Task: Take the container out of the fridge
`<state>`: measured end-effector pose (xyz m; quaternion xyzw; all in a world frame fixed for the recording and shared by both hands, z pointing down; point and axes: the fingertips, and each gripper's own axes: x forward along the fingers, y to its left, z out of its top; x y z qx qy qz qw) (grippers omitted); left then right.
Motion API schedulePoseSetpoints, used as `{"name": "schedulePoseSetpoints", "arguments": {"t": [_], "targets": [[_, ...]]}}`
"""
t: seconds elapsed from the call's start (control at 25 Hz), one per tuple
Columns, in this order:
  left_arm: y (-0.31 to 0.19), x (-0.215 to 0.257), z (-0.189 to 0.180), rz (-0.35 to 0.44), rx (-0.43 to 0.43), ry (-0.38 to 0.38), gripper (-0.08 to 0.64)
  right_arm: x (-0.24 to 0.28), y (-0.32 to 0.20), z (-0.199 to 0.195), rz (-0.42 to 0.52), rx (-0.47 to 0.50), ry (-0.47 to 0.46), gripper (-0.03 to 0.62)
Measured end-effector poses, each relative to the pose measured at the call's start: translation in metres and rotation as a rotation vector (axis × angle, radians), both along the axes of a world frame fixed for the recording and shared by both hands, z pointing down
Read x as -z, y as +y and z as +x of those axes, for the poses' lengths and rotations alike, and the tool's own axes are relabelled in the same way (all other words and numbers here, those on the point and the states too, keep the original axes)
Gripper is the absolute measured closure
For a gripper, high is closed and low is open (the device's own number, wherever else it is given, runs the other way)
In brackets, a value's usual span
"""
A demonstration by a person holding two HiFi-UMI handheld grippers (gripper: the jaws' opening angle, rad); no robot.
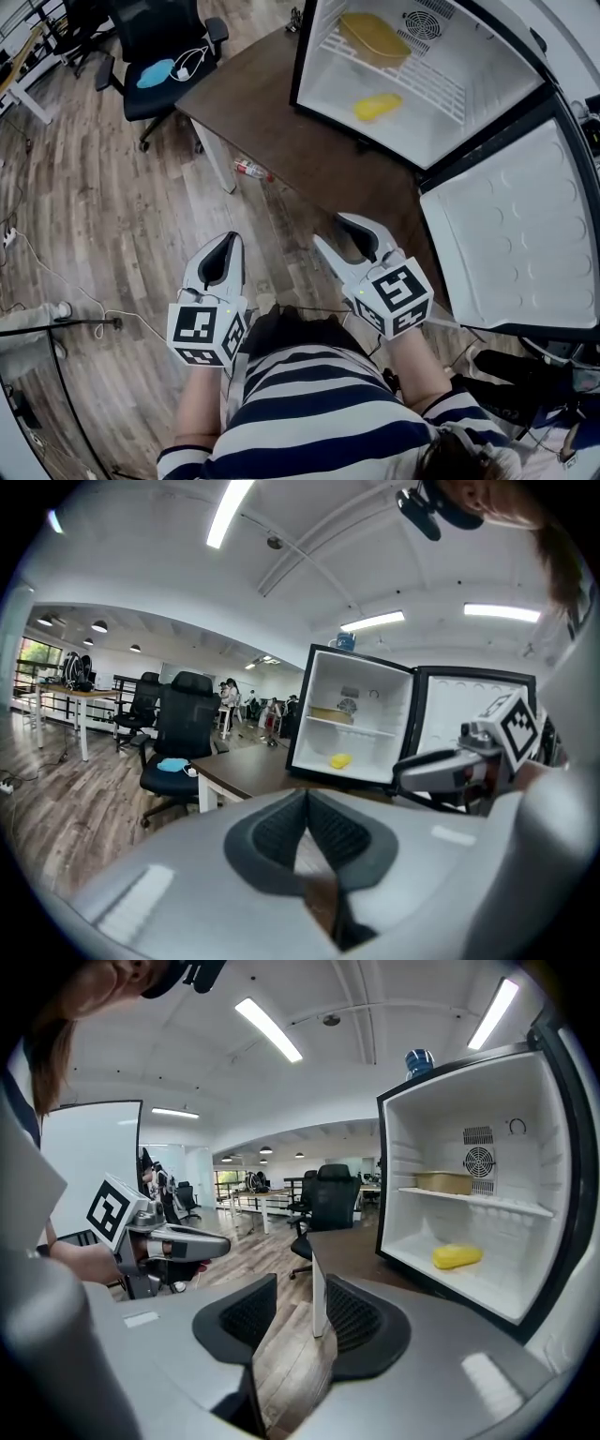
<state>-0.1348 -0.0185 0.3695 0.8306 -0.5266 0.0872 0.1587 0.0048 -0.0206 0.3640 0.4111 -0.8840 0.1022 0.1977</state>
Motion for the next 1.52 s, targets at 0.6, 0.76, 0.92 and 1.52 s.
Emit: {"name": "schedulePoseSetpoints", "arguments": {"t": [0.6, 0.76, 0.92, 1.52], "targets": [[-0.037, -0.013, -0.017, -0.034, -0.051, 0.04, 0.56, 0.04, -0.079, 0.001, 0.122, -0.063, 0.075, 0.437], [-0.05, -0.012, -0.015, -0.03, -0.04, 0.04, 0.56, 0.052, -0.108, 0.01, 0.164, -0.063, 0.114, 0.437], [-0.067, -0.006, -0.008, -0.019, -0.03, 0.043, 0.56, 0.06, -0.13, 0.017, 0.182, -0.043, 0.142, 0.437], [-0.169, 0.022, 0.053, 0.068, -0.018, 0.043, 0.56, 0.103, -0.228, 0.067, 0.313, -0.044, 0.198, 0.432]]}}
